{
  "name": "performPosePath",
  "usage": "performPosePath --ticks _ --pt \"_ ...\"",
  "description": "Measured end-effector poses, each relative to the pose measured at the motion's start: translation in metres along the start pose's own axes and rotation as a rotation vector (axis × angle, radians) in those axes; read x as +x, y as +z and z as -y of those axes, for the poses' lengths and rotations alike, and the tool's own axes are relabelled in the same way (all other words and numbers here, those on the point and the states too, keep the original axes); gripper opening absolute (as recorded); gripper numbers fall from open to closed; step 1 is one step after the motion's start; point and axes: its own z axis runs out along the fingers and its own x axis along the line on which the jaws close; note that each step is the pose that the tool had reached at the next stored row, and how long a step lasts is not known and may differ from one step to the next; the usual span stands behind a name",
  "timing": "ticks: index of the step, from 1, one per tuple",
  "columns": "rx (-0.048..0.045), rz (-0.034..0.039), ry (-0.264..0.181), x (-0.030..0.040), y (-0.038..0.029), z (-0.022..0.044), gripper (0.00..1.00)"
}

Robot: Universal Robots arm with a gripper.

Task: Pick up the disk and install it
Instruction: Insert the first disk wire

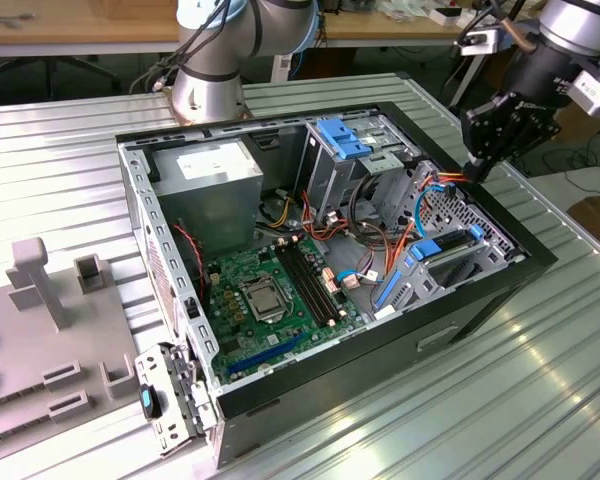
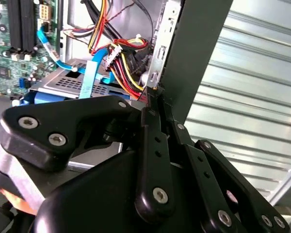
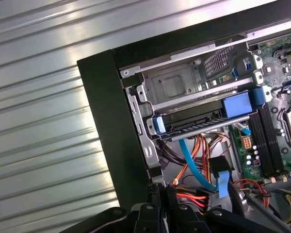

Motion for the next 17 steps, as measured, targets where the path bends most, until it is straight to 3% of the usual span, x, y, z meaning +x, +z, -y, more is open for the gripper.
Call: performPosePath --ticks 1,4,7,9,15,16,17 --pt "-0.0015 0.0048 0.000 0.0004 0.0000 0.0002 0.17" --pt "-0.0014 0.0054 0.018 0.0005 0.0001 0.0001 0.17" --pt "-0.0006 0.0046 0.088 0.0005 0.0001 0.0001 0.17" --pt "0.0001 0.0038 0.158 0.0005 0.0001 0.0001 0.17" --pt "0.0011 0.0025 0.267 0.0006 0.0002 0.0001 0.17" --pt "0.0015 0.0022 0.295 0.0005 0.0003 0.0001 0.17" --pt "0.0022 0.0015 0.361 0.0005 0.0005 0.0001 0.17"
